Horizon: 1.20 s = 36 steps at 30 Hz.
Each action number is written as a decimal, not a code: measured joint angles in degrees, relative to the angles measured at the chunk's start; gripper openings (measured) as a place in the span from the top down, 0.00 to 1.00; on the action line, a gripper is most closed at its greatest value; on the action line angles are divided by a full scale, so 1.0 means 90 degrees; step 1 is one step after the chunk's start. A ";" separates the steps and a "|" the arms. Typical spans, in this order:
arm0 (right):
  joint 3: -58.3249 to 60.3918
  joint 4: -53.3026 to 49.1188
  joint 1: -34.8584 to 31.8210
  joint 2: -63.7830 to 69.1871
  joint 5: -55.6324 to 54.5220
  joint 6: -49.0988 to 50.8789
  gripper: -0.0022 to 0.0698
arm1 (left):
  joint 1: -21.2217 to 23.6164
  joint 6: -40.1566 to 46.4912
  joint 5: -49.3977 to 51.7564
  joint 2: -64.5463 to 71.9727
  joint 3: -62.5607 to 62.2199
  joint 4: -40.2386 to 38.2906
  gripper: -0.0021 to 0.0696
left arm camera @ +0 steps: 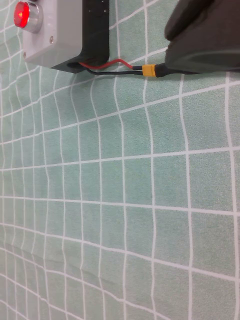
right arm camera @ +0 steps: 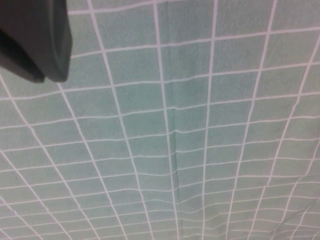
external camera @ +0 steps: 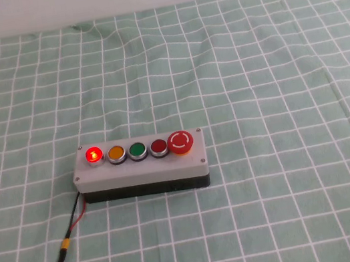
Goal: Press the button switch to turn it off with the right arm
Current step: 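Press the lit red button on the button box to turn it off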
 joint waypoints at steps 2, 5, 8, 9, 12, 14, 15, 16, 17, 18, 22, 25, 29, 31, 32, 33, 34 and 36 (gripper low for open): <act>0.0000 0.0000 0.0000 0.0000 0.0000 0.0000 0.99 | 0.0000 0.0000 0.0000 0.0000 0.0000 0.0000 0.98; 0.0000 0.0000 0.0000 0.0000 0.0000 0.0000 0.99 | 0.0000 0.0000 0.0000 0.0000 0.0000 0.0000 0.98; 0.0000 0.0004 0.0000 0.0000 0.0000 0.0000 0.99 | 0.0000 0.0000 0.0000 0.0000 0.0000 0.0000 0.98; 0.0000 0.0004 0.0000 0.0000 0.0000 0.0000 0.99 | 0.0000 0.0000 0.0000 0.0000 0.0000 0.0000 0.98; 0.0000 0.0015 0.0000 0.0000 0.0000 0.0000 0.99 | 0.0000 0.0000 0.0000 0.0000 0.0000 0.0000 0.98; 0.0000 0.0015 0.0000 0.0000 0.0000 0.0000 0.99 | 0.0000 0.0000 0.0000 0.0000 0.0000 0.0000 0.98; 0.0000 0.0015 0.0000 0.0000 0.0000 0.0000 0.99 | 0.0000 0.0000 0.0000 0.0000 0.0000 0.0000 0.98; 0.0000 0.0015 0.0000 0.0000 0.0000 0.0000 0.99 | 0.0000 0.0000 0.0000 0.0000 0.0000 0.0000 0.98; 0.0000 0.0015 0.0000 0.0000 0.0000 0.0000 0.99 | 0.0000 0.0000 0.0000 0.0000 0.0000 0.0000 0.98; 0.0000 0.0015 0.0000 0.0000 0.0000 0.0000 0.99 | 0.0000 0.0000 0.0000 0.0000 0.0000 0.0000 0.98; 0.0000 0.0015 0.0000 0.0000 0.0000 0.0000 0.99 | 0.0000 0.0000 0.0000 0.0000 0.0000 0.0000 0.98; 0.0000 0.0015 0.0000 0.0000 0.0000 0.0000 0.99 | 0.0000 0.0000 0.0000 0.0000 0.0000 0.0000 0.98; 0.0000 0.0015 0.0000 0.0000 -0.0111 0.0000 0.99 | 0.0000 0.0000 0.0000 0.0000 0.0000 0.0000 0.98; 0.0000 0.0015 0.0000 0.0000 -0.0214 0.0000 0.99 | 0.0000 0.0000 0.0000 0.0000 0.0000 0.0000 0.98; 0.0000 0.0015 0.0000 0.0000 -0.0228 0.0000 0.99 | 0.0000 0.0000 0.0000 0.0000 0.0000 0.0000 0.98; 0.0000 0.0015 0.0000 0.0000 -0.0255 0.0000 0.99 | 0.0000 0.0000 0.0000 0.0000 0.0000 0.0000 0.98; 0.0000 0.0015 0.0000 0.0000 -0.0270 0.0000 0.99 | 0.0000 0.0000 0.0000 0.0000 0.0000 0.0000 0.98; 0.0000 0.0015 0.0000 0.0000 -0.0284 0.0000 0.99 | 0.0000 0.0000 0.0000 0.0000 0.0000 0.0000 0.98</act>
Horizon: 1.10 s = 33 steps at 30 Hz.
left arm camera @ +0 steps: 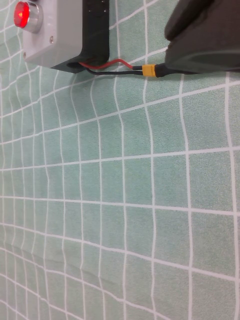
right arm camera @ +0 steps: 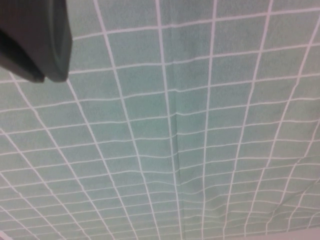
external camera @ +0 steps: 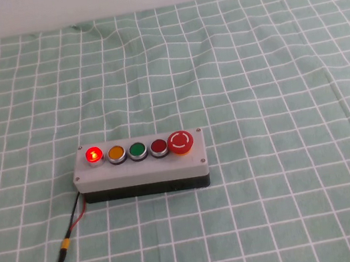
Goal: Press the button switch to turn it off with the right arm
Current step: 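Press the lit red button on the button box to turn it off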
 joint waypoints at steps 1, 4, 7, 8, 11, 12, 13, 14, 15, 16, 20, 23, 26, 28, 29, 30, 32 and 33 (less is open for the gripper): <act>0.0000 0.0000 0.0000 0.0000 0.0001 0.0000 0.99 | 0.0000 0.0000 0.0000 0.0000 0.0000 0.0000 0.98; 0.0000 0.0000 0.0000 0.0000 -0.0012 0.0000 0.99 | 0.0000 0.0000 0.0000 0.0000 0.0000 0.0000 0.98; 0.0000 0.0000 0.0000 0.0000 -0.0146 0.0000 0.99 | 0.0000 0.0000 0.0000 0.0000 0.0000 0.0000 0.98; 0.0000 0.0000 0.0000 0.0000 -0.0296 0.0000 0.99 | 0.0000 0.0000 0.0000 0.0000 0.0000 0.0000 0.98; 0.0000 0.0000 0.0000 0.0000 -0.1004 0.0000 0.99 | 0.0000 0.0000 0.0000 0.0000 0.0000 0.0000 0.98; 0.0000 0.0003 0.0000 0.0000 -0.1282 0.0000 0.99 | 0.0000 0.0000 0.0000 0.0000 0.0000 0.0000 0.98; 0.0000 0.0015 0.0000 0.0000 -0.1486 0.0000 0.99 | 0.0000 0.0000 0.0000 0.0000 0.0000 0.0000 0.98; 0.0000 0.0015 0.0000 0.0000 -0.1704 0.0000 0.99 | 0.0000 0.0000 0.0000 0.0000 0.0000 0.0000 0.98; 0.0000 0.0028 0.0000 0.0000 -0.1890 0.0000 0.99 | 0.0000 0.0000 0.0000 0.0000 0.0000 0.0000 0.98; 0.0000 0.0028 0.0000 0.0000 -0.2037 0.0000 0.99 | 0.0000 0.0000 0.0000 0.0000 0.0000 0.0000 0.98; 0.0000 0.0028 0.0000 0.0000 -0.2414 0.0000 0.99 | 0.0000 0.0000 0.0000 0.0000 0.0000 0.0000 0.98; 0.0000 0.0028 0.0000 0.0000 -0.3116 0.0000 0.99 | 0.0000 0.0000 0.0000 0.0000 0.0000 0.0000 0.98; 0.0004 0.0028 0.0000 0.0000 -0.4556 0.0012 0.99 | 0.0000 0.0000 0.0000 0.0000 0.0000 0.0000 0.98; 0.0004 0.0028 0.0000 0.0000 -0.5647 0.0022 0.99 | 0.0000 0.0000 0.0000 0.0000 0.0000 0.0000 0.98; 0.0004 0.0039 0.0000 0.0000 -0.6253 0.0022 0.99 | 0.0000 0.0000 0.0000 0.0000 0.0000 0.0000 0.98; 0.0004 0.0052 0.0000 0.0000 -0.6809 0.0037 0.99 | 0.0000 0.0000 0.0000 0.0000 0.0000 0.0000 0.98; -0.0026 0.0065 0.0000 -0.0025 -0.7495 0.0062 0.99 | 0.0000 0.0000 0.0000 0.0000 0.0000 0.0000 0.98; -0.0115 0.0078 0.0000 -0.0038 -0.7659 0.0139 0.99 | 0.0000 0.0000 0.0000 0.0000 0.0000 0.0000 0.98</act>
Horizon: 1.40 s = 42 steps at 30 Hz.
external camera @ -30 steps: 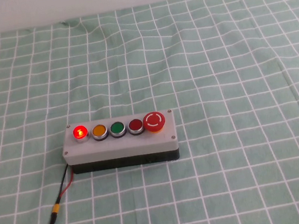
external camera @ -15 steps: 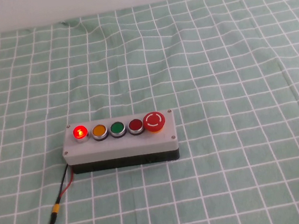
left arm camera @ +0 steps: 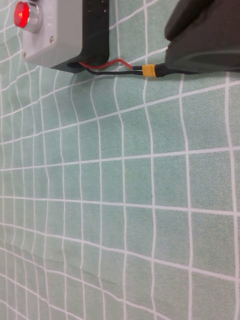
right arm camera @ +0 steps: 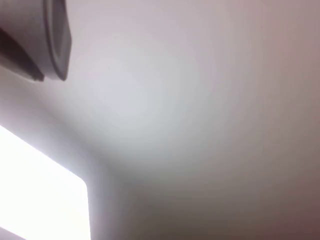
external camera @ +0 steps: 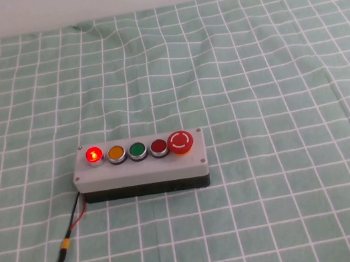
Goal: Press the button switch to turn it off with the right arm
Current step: 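Press the lit red button on the button box to turn it off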
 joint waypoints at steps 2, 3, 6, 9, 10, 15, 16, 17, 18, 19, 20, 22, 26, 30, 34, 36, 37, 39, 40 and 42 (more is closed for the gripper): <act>-0.0282 -0.0002 0.0000 0.0000 -0.0049 0.0275 0.99 | 0.0000 0.0000 0.0000 0.0000 0.0000 0.0000 0.98; -0.0469 -0.0002 0.0000 0.0000 -0.0004 0.0395 0.99 | 0.0000 0.0000 0.0000 0.0000 0.0000 0.0000 0.98; -0.1101 -0.0002 0.0000 0.0000 0.0451 0.0636 0.99 | 0.0000 0.0000 0.0000 0.0000 0.0000 0.0000 0.98; -0.1757 -0.0002 0.0000 -0.0010 0.1143 0.0688 0.99 | 0.0000 0.0000 0.0000 0.0000 0.0000 0.0000 0.98; -0.1967 -0.0002 0.0000 -0.0010 0.1334 0.0688 0.99 | 0.0000 0.0000 0.0000 0.0000 0.0000 0.0000 0.98; -0.2855 -0.0002 0.0000 0.0291 0.2250 0.0702 0.99 | 0.0000 0.0000 0.0000 0.0000 0.0000 0.0000 0.98; -0.3011 -0.0002 0.0000 0.0398 0.2496 0.0702 0.99 | 0.0000 0.0000 0.0000 0.0000 0.0000 0.0000 0.98; -0.3220 -0.0002 0.0000 0.0539 0.2869 0.0702 0.99 | 0.0000 0.0000 0.0000 0.0000 0.0000 0.0000 0.98; -0.3449 -0.0002 0.0000 0.0686 0.3315 0.0702 0.99 | 0.0000 0.0000 0.0000 0.0000 0.0000 0.0000 0.98; -0.3641 -0.0002 0.0000 0.0807 0.3729 0.0714 0.99 | 0.0000 0.0000 0.0000 0.0000 0.0000 0.0000 0.98; -0.3901 -0.0002 0.0000 0.0964 0.4303 0.0717 0.99 | 0.0000 0.0000 0.0000 0.0000 0.0000 0.0000 0.98; -0.4464 0.0127 0.0000 0.1257 0.5625 0.0729 0.99 | 0.0000 0.0000 0.0000 0.0000 0.0000 0.0000 0.98; -0.5343 0.0406 0.0000 0.1985 0.7836 0.0732 0.99 | 0.0000 0.0000 0.0000 0.0000 0.0000 0.0000 0.98; -0.5533 0.0436 0.0000 0.2581 0.8589 0.0732 0.99 | 0.0000 0.0000 0.0000 0.0000 0.0000 0.0000 0.98; -0.5533 0.0486 0.0000 0.2928 0.8832 0.0732 0.99 | 0.0000 0.0000 0.0000 0.0000 0.0000 0.0000 0.98; -0.5533 0.0762 0.0000 0.3055 0.8991 0.0732 0.99 | 0.0000 0.0000 0.0000 0.0000 0.0000 0.0000 0.98; -0.5533 0.0929 0.0000 0.3110 0.9042 0.0732 0.99 | 0.0000 0.0000 0.0000 0.0000 0.0000 0.0000 0.98; -0.5533 0.1337 0.0000 0.3258 0.9135 0.0649 0.99 | 0.0000 0.0000 0.0000 0.0000 0.0000 0.0000 0.98; -0.5533 0.1503 0.0000 0.3329 0.9151 0.0530 0.99 | 0.0000 0.0000 0.0000 0.0000 0.0000 0.0000 0.98; -0.5533 0.1794 0.0000 0.3552 0.9160 0.0201 0.99 | 0.0000 0.0000 0.0000 0.0000 0.0000 0.0000 0.98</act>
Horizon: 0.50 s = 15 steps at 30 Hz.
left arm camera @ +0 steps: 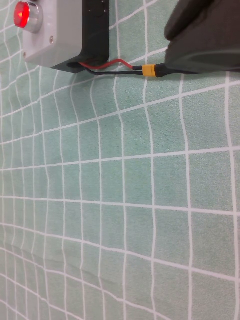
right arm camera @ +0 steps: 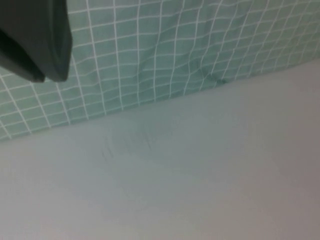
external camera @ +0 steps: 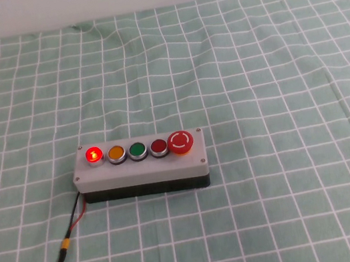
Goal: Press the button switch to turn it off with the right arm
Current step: 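Press the lit red button on the button box to turn it off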
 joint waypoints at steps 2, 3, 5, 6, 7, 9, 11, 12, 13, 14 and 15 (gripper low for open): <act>0.0000 0.0307 0.0000 0.0289 0.0019 -0.0355 0.99 | 0.0000 0.0000 0.0000 0.0000 0.0000 0.0000 0.98; 0.0000 0.0521 0.0000 0.0455 0.0066 -0.0602 0.99 | 0.0000 0.0000 0.0000 0.0000 0.0000 0.0000 0.98; 0.0000 0.1017 0.0000 0.0830 0.0199 -0.1251 0.99 | 0.0000 0.0000 0.0000 0.0000 0.0000 0.0000 0.98; 0.0000 0.1364 0.0000 0.0989 0.0328 -0.1737 0.99 | 0.0000 0.0000 0.0000 0.0000 0.0000 0.0000 0.98; 0.0000 0.1668 0.0000 0.1155 0.0462 -0.2167 0.99 | 0.0000 0.0000 0.0000 0.0000 0.0000 0.0000 0.98; 0.0000 0.2428 0.0000 0.1587 0.0848 -0.3225 0.99 | 0.0000 0.0000 0.0000 0.0000 0.0000 0.0000 0.98; 0.0000 0.3032 0.0000 0.1992 0.1151 -0.3954 0.99 | 0.0000 0.0000 0.0000 0.0000 0.0000 0.0000 0.98; 0.0000 0.3227 0.0014 0.2270 0.1229 -0.4181 0.99 | 0.0000 0.0000 0.0000 0.0000 0.0000 0.0000 0.98; 0.0000 0.3329 0.0046 0.2451 0.1260 -0.4310 0.99 | 0.0000 0.0000 0.0000 0.0000 0.0000 0.0000 0.98; -0.0026 0.3368 0.0111 0.2672 0.1280 -0.4414 0.99 | 0.0000 0.0000 0.0000 0.0000 0.0000 0.0000 0.98; -0.0072 0.3379 0.0210 0.2934 0.1298 -0.4476 0.99 | 0.0000 0.0000 0.0000 0.0000 0.0000 0.0000 0.98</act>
